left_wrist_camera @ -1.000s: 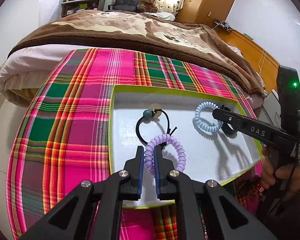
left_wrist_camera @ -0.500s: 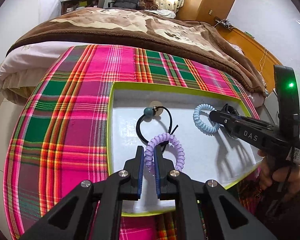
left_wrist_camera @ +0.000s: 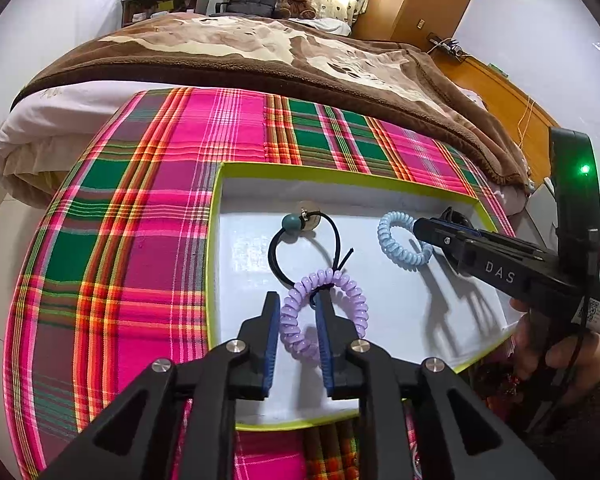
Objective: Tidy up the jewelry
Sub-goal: 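Lower both coiled hair ties into the tray and open both tools, then grasp the red beaded tassel earrings with the right tool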
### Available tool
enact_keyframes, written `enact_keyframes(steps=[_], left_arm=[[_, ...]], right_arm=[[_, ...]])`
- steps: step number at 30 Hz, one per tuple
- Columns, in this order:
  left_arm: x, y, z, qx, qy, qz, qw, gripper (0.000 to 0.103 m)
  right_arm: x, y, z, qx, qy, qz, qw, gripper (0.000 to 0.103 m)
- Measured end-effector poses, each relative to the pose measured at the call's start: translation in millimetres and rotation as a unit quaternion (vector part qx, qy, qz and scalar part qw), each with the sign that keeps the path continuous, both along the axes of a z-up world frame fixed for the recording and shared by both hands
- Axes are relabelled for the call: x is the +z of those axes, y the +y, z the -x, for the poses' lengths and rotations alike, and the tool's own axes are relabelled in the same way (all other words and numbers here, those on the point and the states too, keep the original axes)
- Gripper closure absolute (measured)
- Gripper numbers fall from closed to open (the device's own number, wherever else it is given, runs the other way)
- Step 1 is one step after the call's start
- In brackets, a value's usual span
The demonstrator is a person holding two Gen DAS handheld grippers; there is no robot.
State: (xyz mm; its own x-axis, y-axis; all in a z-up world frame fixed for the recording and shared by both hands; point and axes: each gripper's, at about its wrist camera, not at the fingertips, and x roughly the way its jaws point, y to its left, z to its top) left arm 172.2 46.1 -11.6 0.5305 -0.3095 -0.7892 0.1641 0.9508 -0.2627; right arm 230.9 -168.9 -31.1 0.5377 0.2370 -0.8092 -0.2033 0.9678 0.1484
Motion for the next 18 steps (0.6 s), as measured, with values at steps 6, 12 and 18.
enact_keyframes(steps=[6,12,18], left_arm=[[6.9,2.6,5.2,0.007,-0.007,0.000,0.9999,0.064],[19.8,1.9,23.0,0.001,-0.024,0.002,0.9997,0.060],[30.0,0.3,46.0,-0.006,-0.041,0.005,0.9991,0.054]], right_arm=[[8.7,-3.1,8.8,0.000,-0.009,-0.010,1.000,0.084],[23.2,-9.6,25.9,0.000,-0.023,-0.028,0.999,0.074],[38.1,-18.1,56.5,0.007,-0.044,-0.040,0.998,0.071]])
